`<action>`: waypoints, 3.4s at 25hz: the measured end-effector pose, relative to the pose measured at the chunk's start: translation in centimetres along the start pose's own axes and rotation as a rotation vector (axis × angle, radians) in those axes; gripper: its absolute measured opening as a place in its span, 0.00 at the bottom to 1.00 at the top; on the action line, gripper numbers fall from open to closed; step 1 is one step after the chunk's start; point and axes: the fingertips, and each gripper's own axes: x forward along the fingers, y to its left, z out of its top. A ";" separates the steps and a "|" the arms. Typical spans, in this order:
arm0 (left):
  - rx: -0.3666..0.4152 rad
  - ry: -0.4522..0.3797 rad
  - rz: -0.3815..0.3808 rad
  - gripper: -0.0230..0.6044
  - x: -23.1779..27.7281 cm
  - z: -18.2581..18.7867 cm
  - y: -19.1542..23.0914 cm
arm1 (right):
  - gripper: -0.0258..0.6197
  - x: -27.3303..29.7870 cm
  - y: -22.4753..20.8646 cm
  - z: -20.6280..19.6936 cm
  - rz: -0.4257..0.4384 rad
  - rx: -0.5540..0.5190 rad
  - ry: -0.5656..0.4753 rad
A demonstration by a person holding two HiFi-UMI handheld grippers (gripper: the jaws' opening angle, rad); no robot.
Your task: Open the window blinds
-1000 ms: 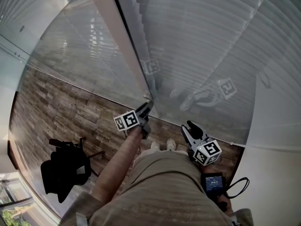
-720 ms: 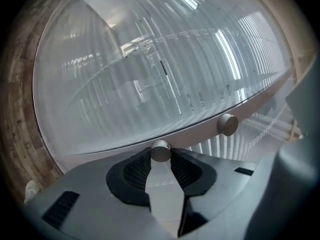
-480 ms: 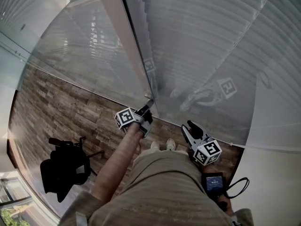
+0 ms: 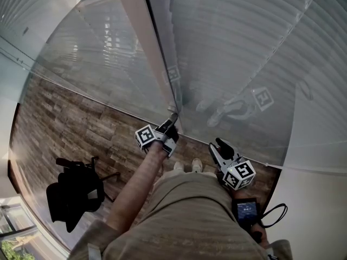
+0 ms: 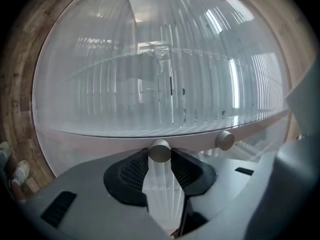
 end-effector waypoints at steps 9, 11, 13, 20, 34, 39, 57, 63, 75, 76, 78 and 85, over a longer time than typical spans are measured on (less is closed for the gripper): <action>1.037 0.174 0.386 0.37 -1.1 -0.5 0.4 | 0.23 0.0 -0.2 0.0 -0.005 0.002 -0.001; 1.244 0.195 0.454 0.37 -1.0 -0.4 -0.1 | 0.23 0.0 -0.2 0.0 -0.006 0.001 -0.001; 1.359 0.199 0.496 0.37 -0.7 -0.4 -0.5 | 0.23 0.0 -0.2 0.1 -0.007 0.000 -0.003; 1.400 0.196 0.554 0.27 0.0 -0.1 0.2 | 0.23 0.0 -0.8 0.2 -0.018 0.003 -0.010; 0.985 0.156 0.420 0.25 0.1 0.3 0.0 | 0.23 0.2 -1.3 0.8 -0.013 0.010 -0.007; 0.786 0.131 0.343 0.25 0.1 0.1 0.5 | 0.23 0.1 -1.4 0.4 -0.007 0.012 -0.007; 0.301 0.078 0.119 0.25 0.2 0.2 0.3 | 0.23 0.2 -1.3 0.4 -0.002 0.011 -0.006; 0.182 0.075 0.066 0.25 0.3 0.1 0.4 | 0.23 0.3 -1.2 0.4 0.003 0.009 -0.003; -0.016 0.057 -0.025 0.25 0.4 -0.2 0.0 | 0.23 0.4 -1.2 0.4 -0.001 0.010 -0.003; -0.036 0.054 -0.032 0.25 0.5 -0.2 0.0 | 0.23 0.4 -1.2 0.4 -0.001 0.010 -0.003; -0.050 0.056 -0.044 0.25 0.5 -0.3 0.0 | 0.23 0.4 -1.2 0.4 0.000 0.010 -0.003; 0.414 0.138 0.115 0.35 0.2 -0.4 -0.1 | 0.23 0.4 -0.8 0.0 0.007 0.005 0.004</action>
